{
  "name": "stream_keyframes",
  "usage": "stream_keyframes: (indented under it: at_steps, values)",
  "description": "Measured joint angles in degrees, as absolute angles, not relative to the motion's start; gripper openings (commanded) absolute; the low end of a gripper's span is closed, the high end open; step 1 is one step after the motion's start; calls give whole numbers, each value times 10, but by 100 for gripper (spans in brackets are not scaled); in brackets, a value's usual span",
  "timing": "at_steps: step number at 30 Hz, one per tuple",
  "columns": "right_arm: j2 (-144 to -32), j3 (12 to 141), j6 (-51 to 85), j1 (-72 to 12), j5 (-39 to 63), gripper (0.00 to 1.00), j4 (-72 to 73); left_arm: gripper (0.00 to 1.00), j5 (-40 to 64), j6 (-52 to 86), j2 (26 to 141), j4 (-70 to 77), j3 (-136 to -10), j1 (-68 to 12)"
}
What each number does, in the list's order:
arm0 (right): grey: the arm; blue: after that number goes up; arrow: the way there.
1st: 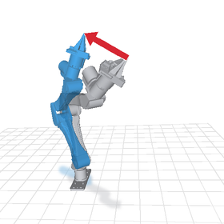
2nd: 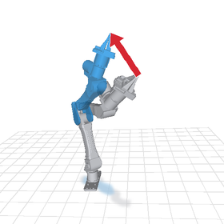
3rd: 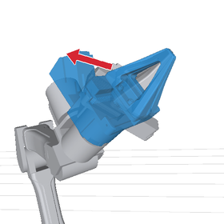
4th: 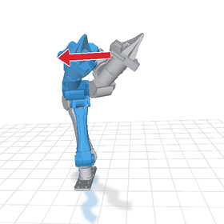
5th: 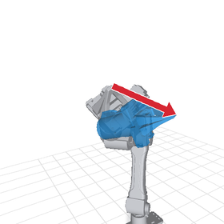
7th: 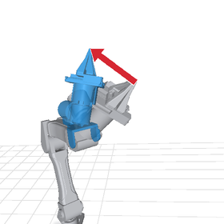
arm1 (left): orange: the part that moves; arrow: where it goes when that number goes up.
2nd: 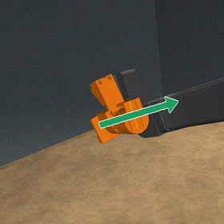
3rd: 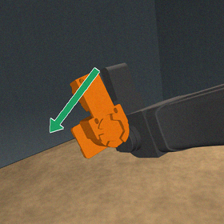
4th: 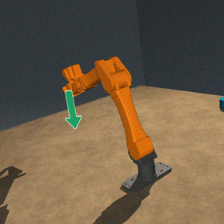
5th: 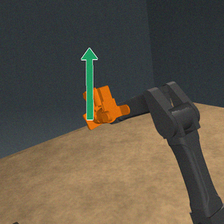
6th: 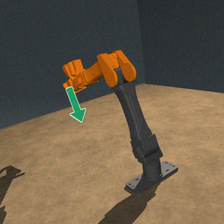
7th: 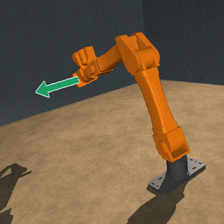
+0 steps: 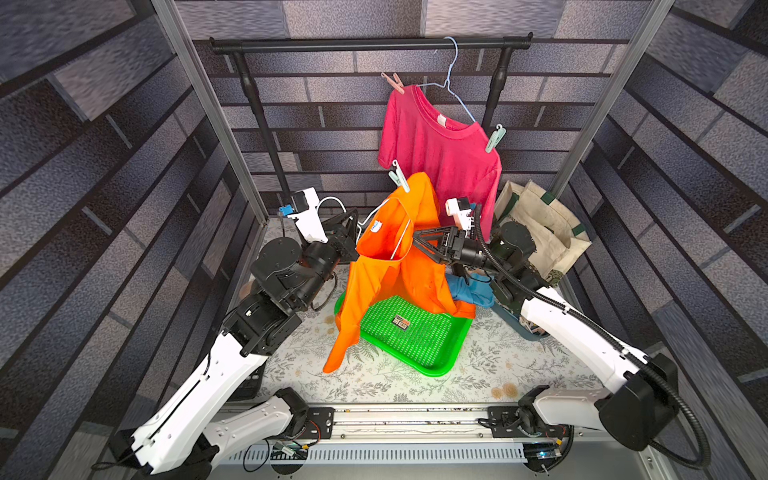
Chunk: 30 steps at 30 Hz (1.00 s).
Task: Use clothespins to secure the t-shirt on both sides of the hanger
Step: Adjust the hanger in the basket.
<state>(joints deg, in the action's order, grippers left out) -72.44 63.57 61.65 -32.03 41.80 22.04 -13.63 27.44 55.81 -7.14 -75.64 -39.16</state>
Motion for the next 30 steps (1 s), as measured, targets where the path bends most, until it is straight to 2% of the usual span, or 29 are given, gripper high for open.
stream_keyframes:
  at_steps: [2, 5, 7, 14, 19, 21, 22, 25, 26, 30]
  values:
    - [-698, 636, 578, -330, 394, 77, 164, 0, -165, 274, 560, -74, -761, -392]
    - [-665, 636, 520, -366, 349, 69, 81, 0, -220, 275, 563, -78, -765, -392]
    - [-653, 637, 486, -401, 316, 67, 34, 0, -258, 275, 570, -82, -771, -392]
    - [-704, 694, 371, -573, 194, 72, -81, 0, -388, 275, 620, -84, -792, -393]
    - [-756, 721, 316, -646, 137, 73, -95, 0, -463, 272, 670, -86, -821, -393]
    - [-776, 734, 300, -663, 114, 65, -101, 0, -485, 274, 685, -94, -833, -393]
    - [-787, 739, 295, -668, 103, 57, -101, 0, -495, 275, 691, -100, -839, -393]
    - [-809, 745, 279, -678, 73, 10, -101, 0, -516, 280, 704, -116, -857, -393]
    - [-813, 745, 276, -682, 63, 3, -101, 0, -520, 281, 706, -119, -862, -393]
    - [-820, 745, 270, -688, 28, 0, -101, 0, -537, 293, 715, -131, -882, -389]
